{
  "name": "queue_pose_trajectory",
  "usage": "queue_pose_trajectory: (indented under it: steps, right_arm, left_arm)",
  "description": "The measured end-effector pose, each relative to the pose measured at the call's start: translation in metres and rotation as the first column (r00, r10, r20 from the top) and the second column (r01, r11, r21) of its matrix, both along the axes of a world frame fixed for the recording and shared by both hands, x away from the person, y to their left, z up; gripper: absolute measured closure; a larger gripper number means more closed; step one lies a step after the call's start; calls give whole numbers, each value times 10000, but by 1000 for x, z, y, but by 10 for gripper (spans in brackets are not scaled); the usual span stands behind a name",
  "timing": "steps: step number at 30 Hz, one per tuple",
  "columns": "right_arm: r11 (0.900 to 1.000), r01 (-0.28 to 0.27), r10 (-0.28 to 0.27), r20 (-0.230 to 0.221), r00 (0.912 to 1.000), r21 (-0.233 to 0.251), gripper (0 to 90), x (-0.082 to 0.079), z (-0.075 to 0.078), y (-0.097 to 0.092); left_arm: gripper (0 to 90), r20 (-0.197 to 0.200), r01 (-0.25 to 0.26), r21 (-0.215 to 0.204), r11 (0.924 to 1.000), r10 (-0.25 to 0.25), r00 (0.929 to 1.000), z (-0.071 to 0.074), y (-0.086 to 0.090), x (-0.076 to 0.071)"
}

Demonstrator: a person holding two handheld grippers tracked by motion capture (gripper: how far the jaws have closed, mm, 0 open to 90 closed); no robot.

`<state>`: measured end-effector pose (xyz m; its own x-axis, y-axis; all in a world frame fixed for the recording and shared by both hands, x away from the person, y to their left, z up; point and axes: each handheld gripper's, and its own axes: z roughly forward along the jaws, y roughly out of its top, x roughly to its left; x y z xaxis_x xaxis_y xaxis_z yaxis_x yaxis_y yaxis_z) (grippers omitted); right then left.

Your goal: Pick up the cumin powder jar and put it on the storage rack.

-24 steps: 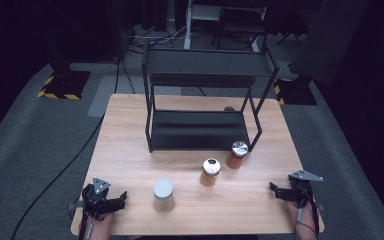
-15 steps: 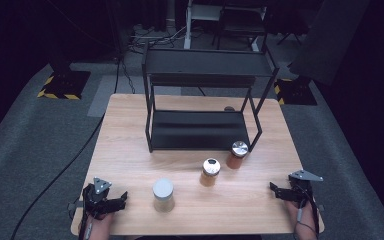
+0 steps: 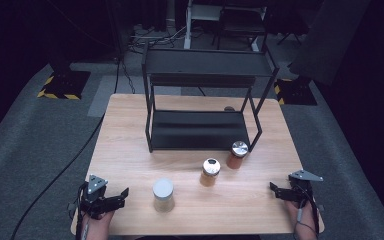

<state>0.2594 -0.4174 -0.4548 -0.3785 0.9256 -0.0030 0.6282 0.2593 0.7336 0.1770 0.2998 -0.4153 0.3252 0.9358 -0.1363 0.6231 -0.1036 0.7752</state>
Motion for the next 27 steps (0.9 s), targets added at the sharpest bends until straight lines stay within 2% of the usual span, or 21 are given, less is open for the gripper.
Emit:
queue_pose_trajectory:
  steps: [3,7,14,16,19,27]
  right_arm:
    - [10000,-1,1,0,10000,-1,100,0,0,0]
    - [10000,-1,1,0,10000,-1,100,0,0,0]
    - [10000,-2,2,1,10000,-1,100,0,0,0]
    - [10000,-2,2,-1,10000,-1,100,0,0,0]
    - [10000,-2,2,-1,10000,0,100,0,0,0]
    - [10000,-1,1,0,10000,-2,100,0,0,0]
  left_arm:
    - [88,367,124,-205,9997,-117,9993,12,-1,-7]
    - [87,688,249,-139,9996,-239,9973,30,-6,-12]
    - [87,1182,286,-116,9995,-271,9926,53,-9,-23]
    - [87,1235,255,-113,9996,-239,9921,58,-10,-25]
    - [87,1346,231,-324,9992,-185,9907,63,-9,-29]
    - [83,1711,733,-346,9967,-664,9830,74,-19,-33]
